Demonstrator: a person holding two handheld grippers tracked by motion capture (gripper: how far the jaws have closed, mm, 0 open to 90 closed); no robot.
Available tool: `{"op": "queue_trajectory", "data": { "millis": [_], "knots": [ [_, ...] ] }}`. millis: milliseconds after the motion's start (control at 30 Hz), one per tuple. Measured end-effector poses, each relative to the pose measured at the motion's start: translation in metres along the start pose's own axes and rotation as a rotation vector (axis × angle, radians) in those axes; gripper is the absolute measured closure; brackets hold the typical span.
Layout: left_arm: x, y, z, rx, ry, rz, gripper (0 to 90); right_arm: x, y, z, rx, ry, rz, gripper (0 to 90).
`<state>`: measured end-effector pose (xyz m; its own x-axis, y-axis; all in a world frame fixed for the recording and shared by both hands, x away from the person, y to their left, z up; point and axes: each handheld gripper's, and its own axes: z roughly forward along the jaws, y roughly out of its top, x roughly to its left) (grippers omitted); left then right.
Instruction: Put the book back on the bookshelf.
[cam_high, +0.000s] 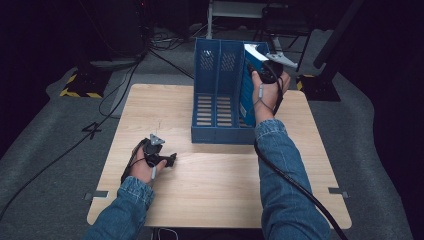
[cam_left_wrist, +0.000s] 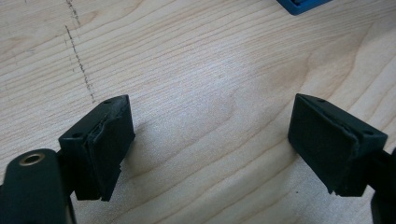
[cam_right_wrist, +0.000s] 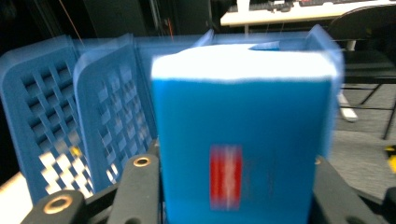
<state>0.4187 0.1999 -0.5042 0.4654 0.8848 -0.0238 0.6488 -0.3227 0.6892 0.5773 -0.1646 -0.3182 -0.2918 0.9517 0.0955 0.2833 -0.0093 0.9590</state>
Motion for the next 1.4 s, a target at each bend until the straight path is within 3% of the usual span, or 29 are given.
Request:
{"op": "queue_trajectory", "data": {
  "millis": [67, 167, 200, 333, 400, 500, 567, 733, 833, 967, 1000, 1033, 1100, 1200, 1400],
  "knots": [
    [0.0, 0.0, 0.0, 0.0, 0.0, 0.001, 14.8, 0.003, -0.01, 0.007, 0.041, -0.013, -0.042, 60.0],
    [0.0, 0.0, 0.0, -0.002, -0.003, 0.001, 15.0, 0.004, -0.023, 0.016, 0.12, -0.037, -0.037, 59.5],
    [0.0, 0.0, 0.0, -0.001, -0.003, 0.002, 14.8, 0.004, -0.025, 0.015, 0.094, -0.032, -0.04, 59.5],
    [0.0, 0.0, 0.0, -0.002, -0.003, 0.002, 14.9, 0.008, -0.024, 0.012, 0.127, -0.05, -0.084, 58.6],
    [0.0, 0.0, 0.0, -0.001, -0.004, 0.006, 14.9, 0.007, -0.023, 0.01, 0.142, -0.048, -0.078, 57.7],
    [0.0, 0.0, 0.0, -0.001, -0.003, 0.006, 15.0, 0.004, -0.025, 0.007, 0.142, -0.034, -0.05, 55.7],
    [0.0, 0.0, 0.0, -0.002, -0.003, 0.006, 14.9, 0.002, -0.029, 0.004, 0.188, -0.008, -0.03, 52.5],
    [0.0, 0.0, 0.0, -0.001, -0.003, 0.006, 14.9, -0.003, -0.032, -0.006, 0.175, 0.044, -0.03, 43.1],
    [0.0, 0.0, 0.0, -0.001, -0.003, 0.006, 14.9, -0.005, -0.04, -0.022, 0.214, 0.072, -0.093, 40.2],
    [0.0, 0.0, 0.0, -0.001, -0.002, 0.007, 14.9, -0.006, -0.048, -0.037, 0.247, 0.095, -0.121, 41.0],
    [0.0, 0.0, 0.0, -0.001, -0.002, 0.006, 14.9, -0.007, -0.052, -0.042, 0.278, 0.11, -0.134, 41.4],
    [-0.001, 0.0, 0.0, -0.002, -0.002, 0.004, 14.9, -0.007, -0.057, -0.046, 0.299, 0.121, -0.138, 43.2],
    [-0.001, 0.0, 0.0, -0.003, -0.001, 0.003, 14.9, -0.008, -0.065, -0.05, 0.35, 0.149, -0.158, 55.1],
    [-0.001, 0.0, 0.0, -0.004, -0.002, 0.002, 15.0, -0.01, -0.073, -0.049, 0.391, 0.147, -0.223, 70.0],
    [-0.002, -0.001, -0.001, -0.002, -0.002, 0.003, 14.9, -0.011, -0.088, -0.03, 0.392, 0.151, -0.261, 86.3]
  ]
}}
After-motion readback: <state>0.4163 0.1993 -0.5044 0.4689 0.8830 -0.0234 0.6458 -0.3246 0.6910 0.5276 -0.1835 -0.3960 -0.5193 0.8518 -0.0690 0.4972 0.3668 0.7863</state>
